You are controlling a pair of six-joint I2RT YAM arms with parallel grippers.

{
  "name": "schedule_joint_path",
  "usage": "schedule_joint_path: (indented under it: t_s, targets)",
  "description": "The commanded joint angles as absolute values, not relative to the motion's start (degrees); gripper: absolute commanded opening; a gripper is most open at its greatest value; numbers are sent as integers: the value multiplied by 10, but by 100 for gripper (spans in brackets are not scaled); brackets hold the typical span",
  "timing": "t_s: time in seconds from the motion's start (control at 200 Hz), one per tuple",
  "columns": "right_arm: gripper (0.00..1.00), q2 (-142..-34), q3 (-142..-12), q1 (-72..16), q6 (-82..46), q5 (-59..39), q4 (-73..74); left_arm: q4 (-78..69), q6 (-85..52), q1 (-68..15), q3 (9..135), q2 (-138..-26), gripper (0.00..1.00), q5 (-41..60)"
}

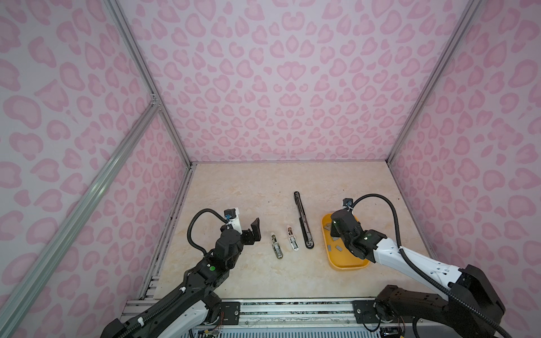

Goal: Load the staples into the stapler
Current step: 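Move the right gripper back over the yellow tray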

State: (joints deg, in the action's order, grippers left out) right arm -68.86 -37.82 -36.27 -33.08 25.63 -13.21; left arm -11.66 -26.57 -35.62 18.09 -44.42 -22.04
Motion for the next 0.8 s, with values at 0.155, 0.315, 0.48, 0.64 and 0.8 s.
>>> schedule_joint_path:
  t_s: [0.155, 0.315, 0.48, 0.64, 0.8]
  targets:
    - [18, -682, -380, -336, -327, 257, -153, -129, -365, -349, 209, -442, 97, -264]
    - [19, -687, -374, -328, -320, 257, -142, -145, -319, -346, 185, -479, 97, -247]
    - [19, -723, -394, -317, -320, 209, -155, -186, -280, -346, 179, -499, 97, -209]
    - [19, -757, -411, -314, -327, 200, -166, -202, -264, -346, 180, -513, 97, -179]
    - [19, -756, -406, -300, -344, 201, -172, -193, -264, -346, 187, -523, 97, -185]
